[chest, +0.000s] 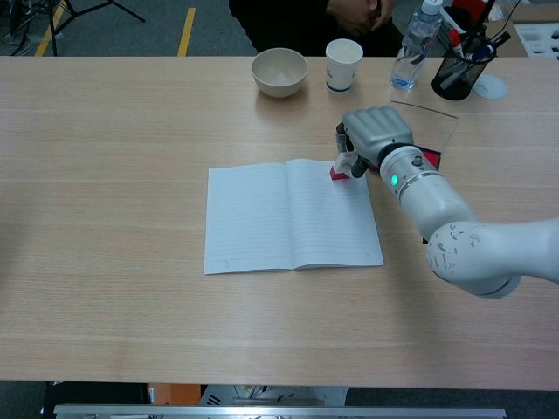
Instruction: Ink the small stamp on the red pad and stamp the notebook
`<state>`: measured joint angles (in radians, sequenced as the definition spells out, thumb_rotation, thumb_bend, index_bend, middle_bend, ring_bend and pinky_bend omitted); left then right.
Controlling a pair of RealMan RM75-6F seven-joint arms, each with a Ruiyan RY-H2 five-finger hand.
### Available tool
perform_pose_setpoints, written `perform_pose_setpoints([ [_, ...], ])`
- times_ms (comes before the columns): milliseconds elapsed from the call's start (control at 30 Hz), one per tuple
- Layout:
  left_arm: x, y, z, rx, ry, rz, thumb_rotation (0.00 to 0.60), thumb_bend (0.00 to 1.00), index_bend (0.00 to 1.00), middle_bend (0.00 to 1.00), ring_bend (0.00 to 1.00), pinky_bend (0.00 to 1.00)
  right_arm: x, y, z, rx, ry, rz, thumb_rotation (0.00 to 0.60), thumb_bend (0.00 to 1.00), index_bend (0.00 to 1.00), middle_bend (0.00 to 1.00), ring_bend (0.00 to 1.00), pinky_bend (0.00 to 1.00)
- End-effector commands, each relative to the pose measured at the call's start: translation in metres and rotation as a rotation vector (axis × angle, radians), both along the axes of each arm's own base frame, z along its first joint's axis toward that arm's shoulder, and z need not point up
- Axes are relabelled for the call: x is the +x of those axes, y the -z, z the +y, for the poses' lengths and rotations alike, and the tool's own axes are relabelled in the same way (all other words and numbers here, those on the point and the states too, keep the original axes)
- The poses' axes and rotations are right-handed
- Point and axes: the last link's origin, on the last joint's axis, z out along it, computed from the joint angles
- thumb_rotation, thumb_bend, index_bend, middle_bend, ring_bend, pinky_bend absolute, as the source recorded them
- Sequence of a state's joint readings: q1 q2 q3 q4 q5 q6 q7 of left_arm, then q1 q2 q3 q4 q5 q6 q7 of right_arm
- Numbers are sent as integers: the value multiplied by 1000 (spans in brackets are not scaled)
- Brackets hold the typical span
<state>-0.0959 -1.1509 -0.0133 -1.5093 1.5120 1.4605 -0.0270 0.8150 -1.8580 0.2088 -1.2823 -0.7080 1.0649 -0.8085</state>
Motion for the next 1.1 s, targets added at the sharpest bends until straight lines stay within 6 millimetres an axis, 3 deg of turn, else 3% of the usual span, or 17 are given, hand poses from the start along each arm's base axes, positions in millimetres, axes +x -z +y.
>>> perform_pose_setpoints([
  [33, 0, 0, 0, 0, -1, 0, 600, 260, 244, 252, 208, 205, 1, 1, 0, 2, -1, 5, 600, 408, 704, 486, 388, 394],
  [1100, -4, 0, -1, -3, -18, 9, 600, 260, 242, 241, 208, 205, -7, 11, -3, 5, 17, 31, 600, 407, 710, 490, 388, 398],
])
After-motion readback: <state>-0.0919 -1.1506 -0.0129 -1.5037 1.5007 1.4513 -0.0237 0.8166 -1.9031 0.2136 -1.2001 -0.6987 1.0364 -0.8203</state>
